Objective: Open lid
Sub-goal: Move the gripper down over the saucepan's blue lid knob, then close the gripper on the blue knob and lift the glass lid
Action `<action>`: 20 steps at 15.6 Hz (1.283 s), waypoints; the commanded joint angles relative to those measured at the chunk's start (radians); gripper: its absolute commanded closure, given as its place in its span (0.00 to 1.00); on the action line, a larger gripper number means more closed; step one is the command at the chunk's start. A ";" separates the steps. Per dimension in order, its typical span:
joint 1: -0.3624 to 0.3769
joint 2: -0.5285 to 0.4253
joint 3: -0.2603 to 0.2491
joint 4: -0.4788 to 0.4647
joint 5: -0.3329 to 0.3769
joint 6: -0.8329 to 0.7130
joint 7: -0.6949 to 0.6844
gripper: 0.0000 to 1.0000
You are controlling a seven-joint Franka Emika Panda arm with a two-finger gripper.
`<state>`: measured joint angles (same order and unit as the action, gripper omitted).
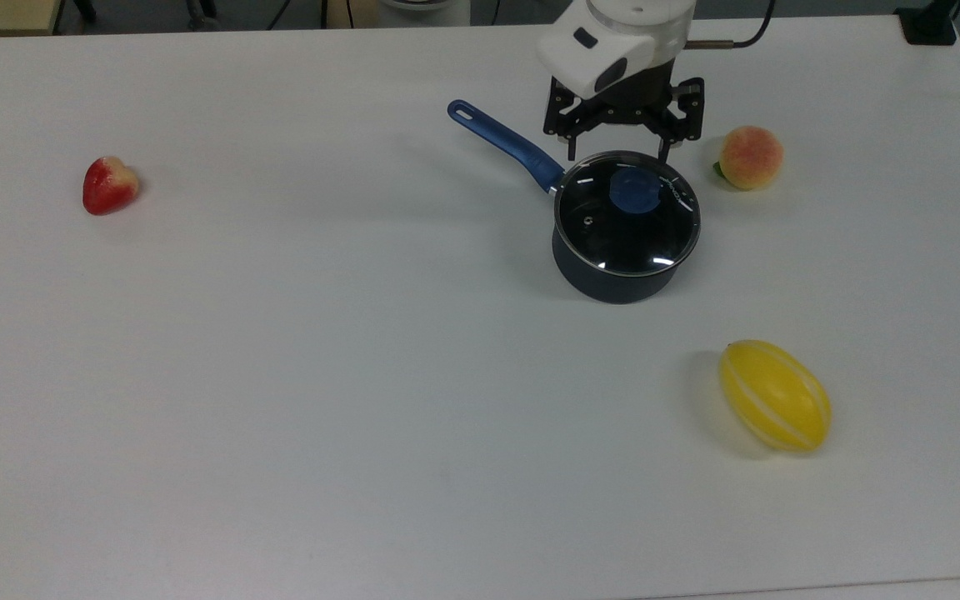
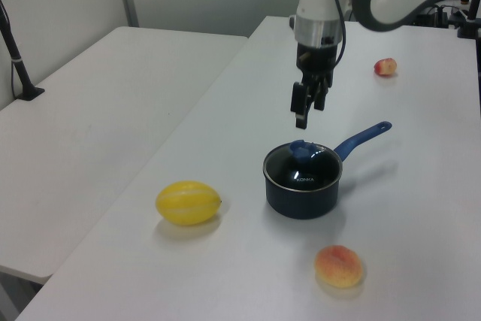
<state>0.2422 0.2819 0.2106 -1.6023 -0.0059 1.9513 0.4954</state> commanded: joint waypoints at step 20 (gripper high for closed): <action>0.005 0.106 0.078 -0.024 -0.163 0.104 0.069 0.44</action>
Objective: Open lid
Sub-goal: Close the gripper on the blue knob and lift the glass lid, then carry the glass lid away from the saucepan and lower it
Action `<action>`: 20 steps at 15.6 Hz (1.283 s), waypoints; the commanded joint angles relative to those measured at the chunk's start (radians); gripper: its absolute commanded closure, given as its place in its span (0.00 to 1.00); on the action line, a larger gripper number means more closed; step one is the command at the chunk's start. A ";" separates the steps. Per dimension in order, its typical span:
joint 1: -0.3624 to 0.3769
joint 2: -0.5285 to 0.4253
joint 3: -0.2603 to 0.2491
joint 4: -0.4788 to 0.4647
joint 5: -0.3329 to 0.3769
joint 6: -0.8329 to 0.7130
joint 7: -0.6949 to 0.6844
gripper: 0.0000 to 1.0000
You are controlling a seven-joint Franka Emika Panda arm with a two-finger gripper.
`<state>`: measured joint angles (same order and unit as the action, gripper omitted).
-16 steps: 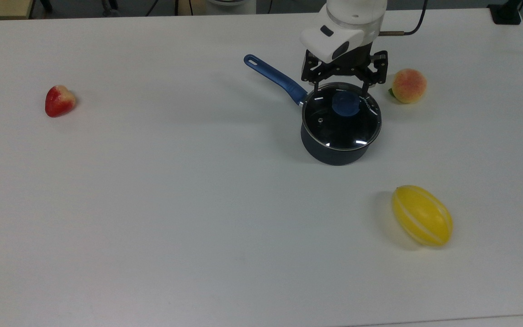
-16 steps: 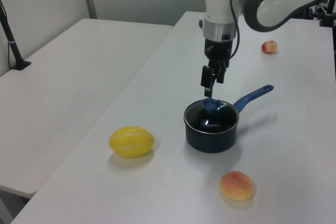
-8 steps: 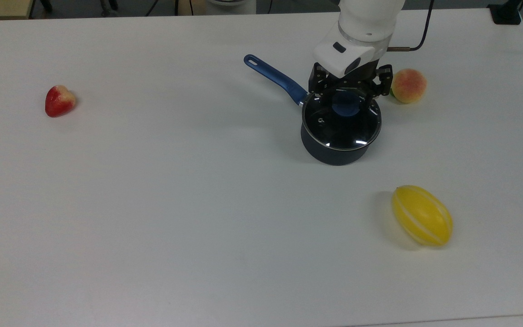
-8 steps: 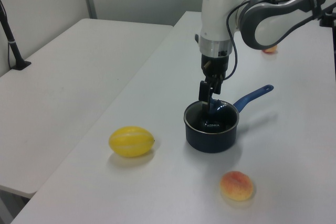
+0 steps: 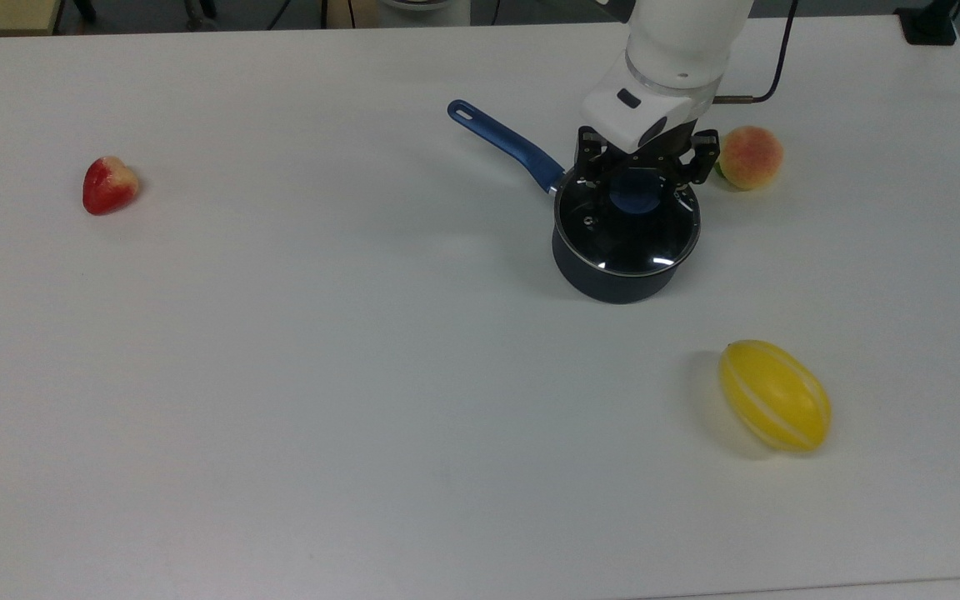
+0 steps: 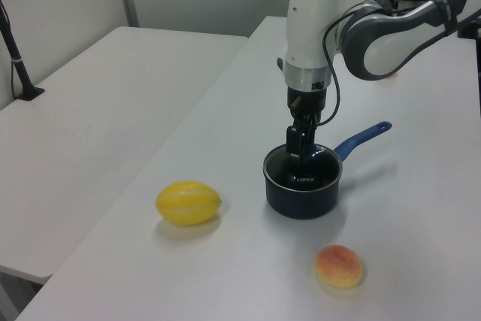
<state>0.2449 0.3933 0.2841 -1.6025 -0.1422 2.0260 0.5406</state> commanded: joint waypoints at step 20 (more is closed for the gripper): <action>-0.021 -0.169 0.004 -0.025 -0.004 -0.065 0.007 0.89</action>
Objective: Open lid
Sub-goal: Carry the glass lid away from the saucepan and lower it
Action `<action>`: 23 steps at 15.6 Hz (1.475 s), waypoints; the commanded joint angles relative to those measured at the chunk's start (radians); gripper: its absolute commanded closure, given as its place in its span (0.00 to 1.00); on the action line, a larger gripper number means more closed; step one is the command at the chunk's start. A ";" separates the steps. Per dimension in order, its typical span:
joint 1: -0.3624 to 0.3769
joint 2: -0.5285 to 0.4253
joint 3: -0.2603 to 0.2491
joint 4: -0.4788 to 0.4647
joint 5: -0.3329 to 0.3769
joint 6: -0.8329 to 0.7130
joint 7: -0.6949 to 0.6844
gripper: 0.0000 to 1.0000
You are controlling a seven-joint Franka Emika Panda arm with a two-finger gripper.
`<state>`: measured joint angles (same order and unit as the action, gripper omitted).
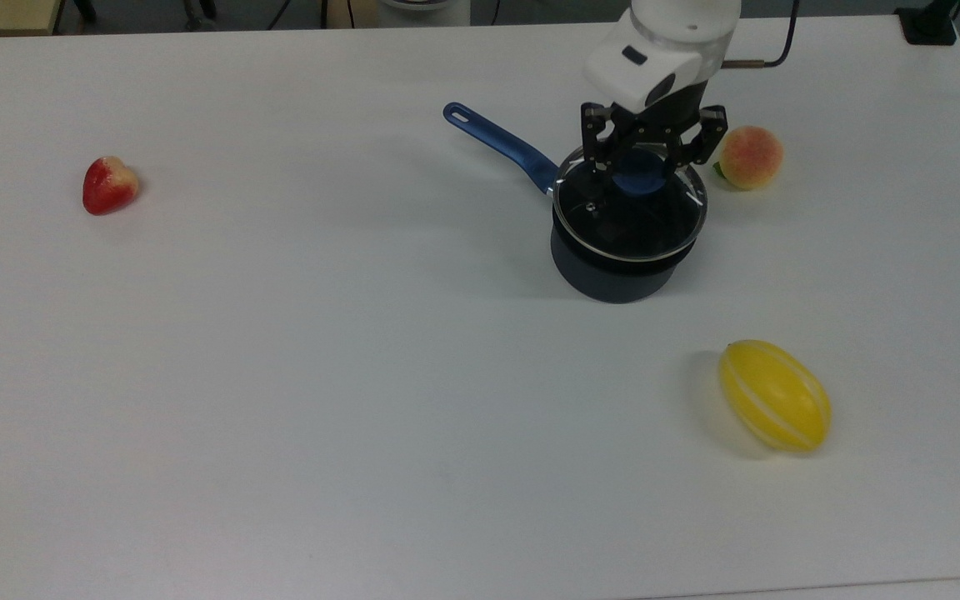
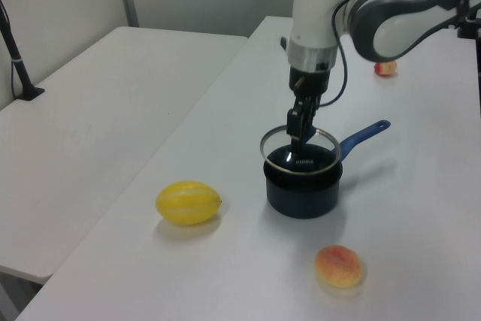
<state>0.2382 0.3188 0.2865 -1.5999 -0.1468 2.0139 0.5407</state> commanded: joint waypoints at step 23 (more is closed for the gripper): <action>-0.085 -0.506 -0.466 -0.294 0.165 -0.458 -0.906 0.89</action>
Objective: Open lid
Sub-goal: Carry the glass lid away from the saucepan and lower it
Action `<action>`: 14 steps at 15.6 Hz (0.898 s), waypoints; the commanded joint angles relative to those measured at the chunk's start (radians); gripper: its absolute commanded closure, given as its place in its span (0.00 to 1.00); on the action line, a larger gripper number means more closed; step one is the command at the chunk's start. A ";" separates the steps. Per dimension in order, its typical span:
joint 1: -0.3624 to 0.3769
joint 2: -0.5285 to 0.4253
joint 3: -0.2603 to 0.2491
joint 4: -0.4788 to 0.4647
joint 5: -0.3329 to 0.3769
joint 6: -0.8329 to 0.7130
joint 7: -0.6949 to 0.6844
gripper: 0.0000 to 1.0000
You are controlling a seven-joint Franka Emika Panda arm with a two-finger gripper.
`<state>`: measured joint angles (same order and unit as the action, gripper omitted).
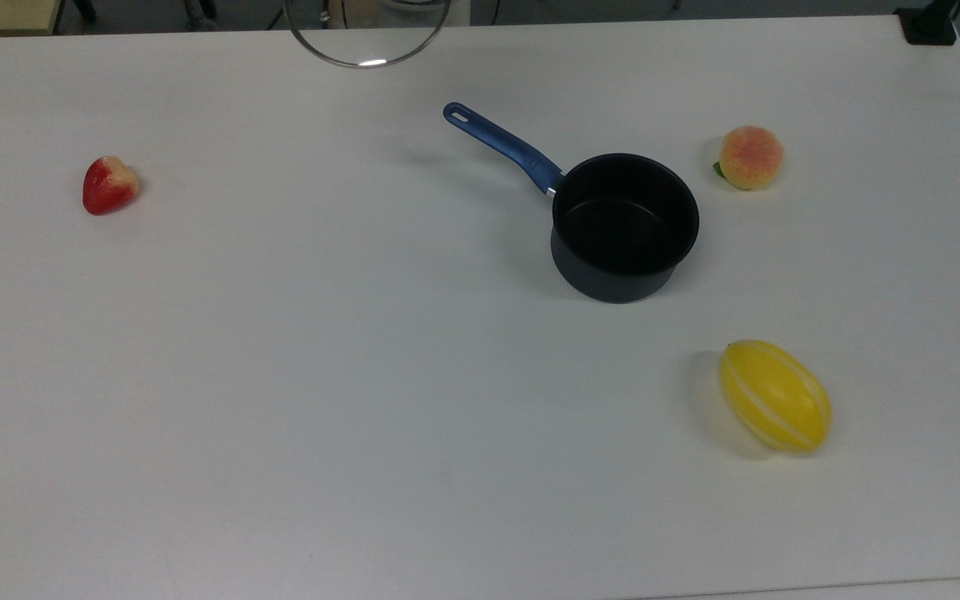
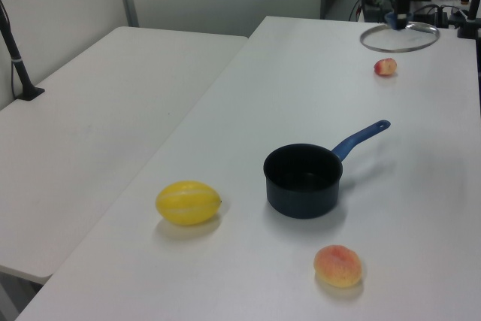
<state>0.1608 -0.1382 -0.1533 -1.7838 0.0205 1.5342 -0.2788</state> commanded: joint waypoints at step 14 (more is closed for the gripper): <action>-0.012 0.015 -0.045 -0.529 -0.123 0.636 -0.108 0.89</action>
<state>0.1356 -0.1359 -0.1948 -2.2826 -0.0901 2.0865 -0.3698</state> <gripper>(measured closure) 0.396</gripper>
